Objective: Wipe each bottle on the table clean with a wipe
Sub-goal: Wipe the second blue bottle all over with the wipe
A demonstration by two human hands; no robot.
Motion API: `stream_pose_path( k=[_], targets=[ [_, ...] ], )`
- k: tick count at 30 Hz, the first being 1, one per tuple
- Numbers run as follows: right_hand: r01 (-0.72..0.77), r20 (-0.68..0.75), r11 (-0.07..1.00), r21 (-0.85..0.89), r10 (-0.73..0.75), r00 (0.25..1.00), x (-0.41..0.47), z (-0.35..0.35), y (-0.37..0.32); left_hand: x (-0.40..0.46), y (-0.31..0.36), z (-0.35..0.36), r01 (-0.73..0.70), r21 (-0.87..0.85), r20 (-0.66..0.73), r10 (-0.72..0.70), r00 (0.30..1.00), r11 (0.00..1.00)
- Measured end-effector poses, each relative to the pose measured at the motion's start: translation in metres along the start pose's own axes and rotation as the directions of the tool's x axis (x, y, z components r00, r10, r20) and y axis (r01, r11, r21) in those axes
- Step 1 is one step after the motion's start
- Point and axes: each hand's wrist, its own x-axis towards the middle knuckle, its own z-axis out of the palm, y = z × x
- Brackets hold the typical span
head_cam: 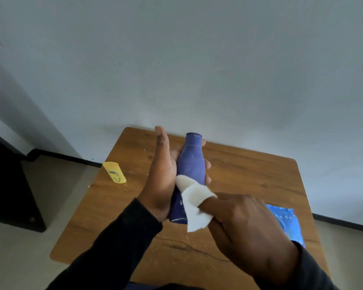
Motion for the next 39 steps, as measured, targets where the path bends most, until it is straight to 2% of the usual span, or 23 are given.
stream_pose_path(
  k=[6,11,13,17,22,28,31,33,37,39],
  targets=[
    [-0.129,-0.091,0.991,-0.025,0.127,0.988,0.011,-0.005,0.016,0.002,0.004,-0.005,0.021,0.042,-0.016,-0.021,1.0,0.999],
    [-0.033,0.002,0.994,0.103,0.033,0.999,-0.002,0.004,0.005,0.005,0.008,-0.007,0.029,-0.056,-0.049,-0.031,0.998,0.998],
    [-0.024,-0.032,0.997,0.078,0.026,0.999,0.004,0.001,0.009,0.007,0.006,-0.007,0.047,-0.038,-0.043,-0.049,0.998,0.998],
    [-0.097,-0.098,0.995,0.037,0.1,0.99,0.013,-0.003,0.015,0.008,0.008,-0.006,0.08,-0.013,-0.071,-0.08,0.994,0.997],
    [-0.064,-0.01,0.997,0.037,0.064,0.998,0.004,0.004,-0.001,0.002,0.01,0.002,0.076,-0.113,-0.088,-0.086,0.992,0.991],
    [-0.127,-0.113,0.991,-0.038,0.122,0.986,0.017,-0.006,0.009,0.012,0.015,-0.006,0.096,-0.069,-0.113,-0.103,0.988,0.993],
    [-0.035,-0.047,0.999,0.027,0.036,0.998,0.014,-0.005,0.001,0.012,0.018,-0.003,0.084,-0.127,-0.099,-0.096,0.99,0.988],
    [0.007,-0.042,1.0,-0.008,-0.007,0.999,0.016,-0.004,0.0,0.013,0.016,-0.001,0.099,-0.14,-0.085,-0.111,0.99,0.985],
    [-0.111,-0.102,0.991,-0.069,0.104,0.989,0.024,-0.01,0.012,0.017,0.018,-0.002,0.126,-0.083,-0.082,-0.133,0.988,0.988],
    [-0.091,-0.079,0.994,-0.054,0.087,0.993,0.02,-0.009,0.009,0.018,0.021,-0.003,0.115,-0.097,-0.086,-0.123,0.989,0.989]
  ],
)
